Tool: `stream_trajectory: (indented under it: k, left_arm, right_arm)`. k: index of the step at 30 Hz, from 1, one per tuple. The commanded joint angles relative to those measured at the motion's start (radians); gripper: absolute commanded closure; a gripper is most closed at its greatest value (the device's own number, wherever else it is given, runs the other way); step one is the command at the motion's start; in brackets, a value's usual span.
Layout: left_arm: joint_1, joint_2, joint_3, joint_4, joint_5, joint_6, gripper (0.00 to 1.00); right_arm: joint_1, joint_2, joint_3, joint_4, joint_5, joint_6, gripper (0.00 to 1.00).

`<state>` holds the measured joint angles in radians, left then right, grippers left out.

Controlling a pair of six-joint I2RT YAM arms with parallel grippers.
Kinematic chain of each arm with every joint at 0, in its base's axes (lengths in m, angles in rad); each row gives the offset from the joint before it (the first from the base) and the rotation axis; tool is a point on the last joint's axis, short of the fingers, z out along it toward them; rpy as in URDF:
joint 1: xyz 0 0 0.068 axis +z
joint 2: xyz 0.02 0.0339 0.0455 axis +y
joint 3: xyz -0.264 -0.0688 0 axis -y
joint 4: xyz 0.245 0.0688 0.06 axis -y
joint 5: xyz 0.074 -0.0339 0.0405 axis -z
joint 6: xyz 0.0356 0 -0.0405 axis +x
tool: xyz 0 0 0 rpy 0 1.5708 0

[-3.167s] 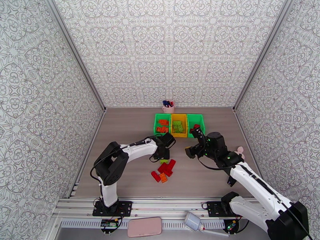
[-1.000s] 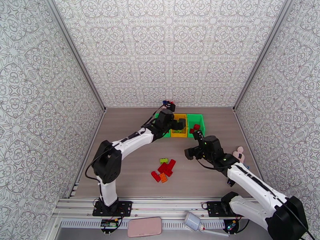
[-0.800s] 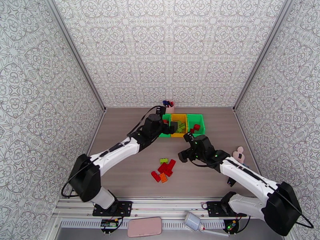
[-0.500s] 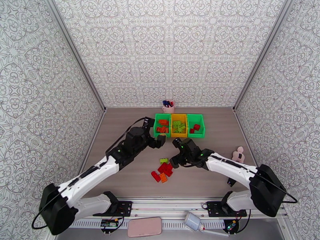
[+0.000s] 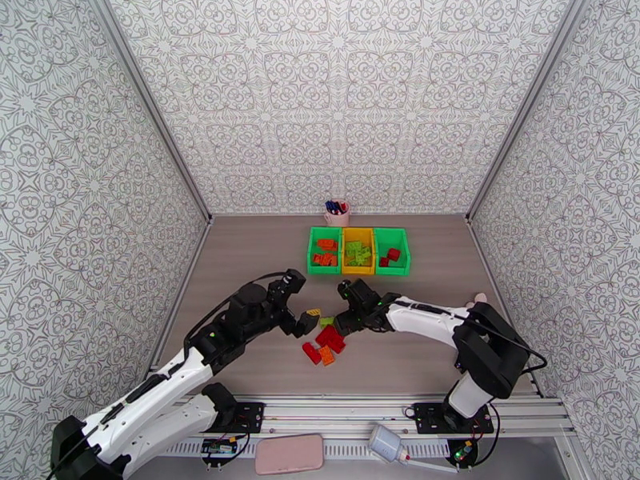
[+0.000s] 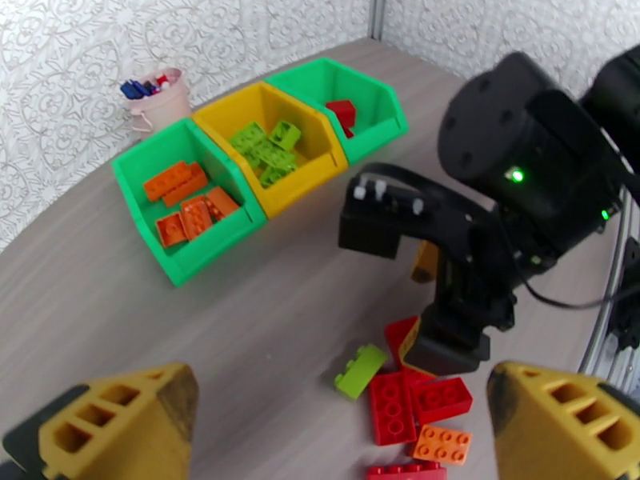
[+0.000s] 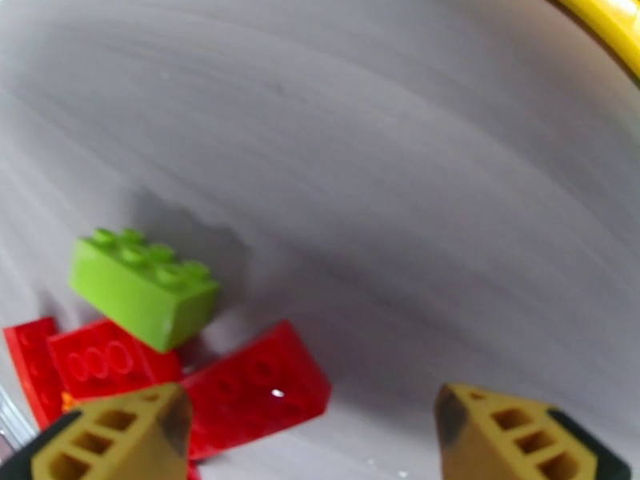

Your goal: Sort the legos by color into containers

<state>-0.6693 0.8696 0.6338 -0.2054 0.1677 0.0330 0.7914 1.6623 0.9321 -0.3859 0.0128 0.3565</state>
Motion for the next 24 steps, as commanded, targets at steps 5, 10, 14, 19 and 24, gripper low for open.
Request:
stream_trajectory:
  k: [5, 10, 14, 19, 24]
  left_arm:
    - [-0.004, -0.005, -0.068, 0.099, 0.127, 0.085, 0.0]
    - [-0.017, -0.001, -0.082, 0.126, 0.163, 0.088, 0.0]
    - [-0.038, 0.009, -0.07, 0.098, 0.199, 0.128, 0.0]
    - [-0.043, 0.037, -0.084, 0.084, 0.252, 0.186, 0.0]
    - [-0.039, 0.034, -0.109, 0.118, 0.29, 0.194, 0.0]
  right_arm:
    - [-0.028, -0.017, -0.001, -0.074, 0.12, 0.069, 0.28]
    - [-0.074, -0.075, -0.032, -0.098, 0.152, 0.096, 0.31]
    - [-0.073, -0.128, -0.027, -0.099, 0.167, 0.097, 0.24]
    - [-0.032, -0.128, -0.023, -0.05, 0.112, -0.027, 0.08]
    - [-0.011, -0.078, 0.041, -0.137, 0.108, -0.144, 0.03]
